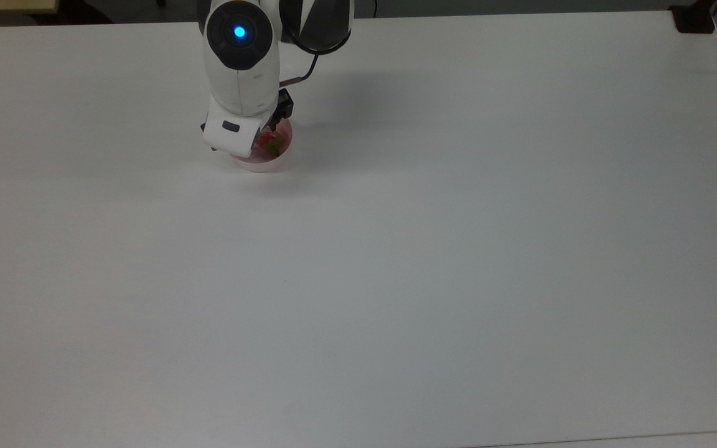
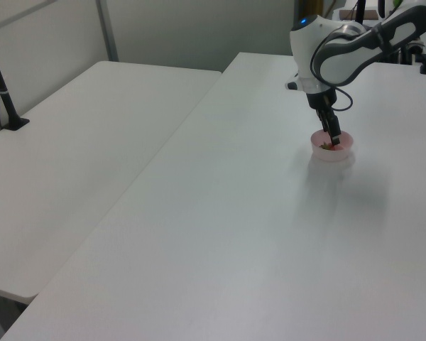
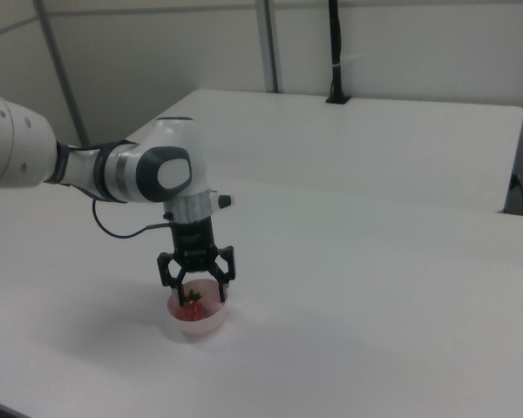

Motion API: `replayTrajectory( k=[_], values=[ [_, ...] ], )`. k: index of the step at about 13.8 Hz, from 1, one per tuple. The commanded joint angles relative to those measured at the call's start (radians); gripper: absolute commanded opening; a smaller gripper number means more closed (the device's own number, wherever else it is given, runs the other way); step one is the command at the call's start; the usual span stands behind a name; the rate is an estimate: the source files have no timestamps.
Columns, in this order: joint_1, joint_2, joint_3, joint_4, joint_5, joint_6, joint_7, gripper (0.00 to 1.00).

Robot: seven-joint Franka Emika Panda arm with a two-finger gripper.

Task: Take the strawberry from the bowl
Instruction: 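Close the gripper on the red strawberry inside the bowl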

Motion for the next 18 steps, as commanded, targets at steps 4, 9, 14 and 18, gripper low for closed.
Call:
replayTrajectory(
  k=[4, 9, 14, 18],
  values=[
    [0.039, -0.004, -0.028, -0.067, -0.043, 0.067, -0.006, 0.73],
    [0.039, 0.002, -0.026, -0.065, -0.050, 0.076, -0.007, 0.25],
    [0.036, -0.010, -0.028, -0.056, -0.045, 0.070, -0.007, 0.13],
    [0.034, -0.058, -0.049, 0.011, -0.033, 0.005, -0.007, 0.13]
  ],
)
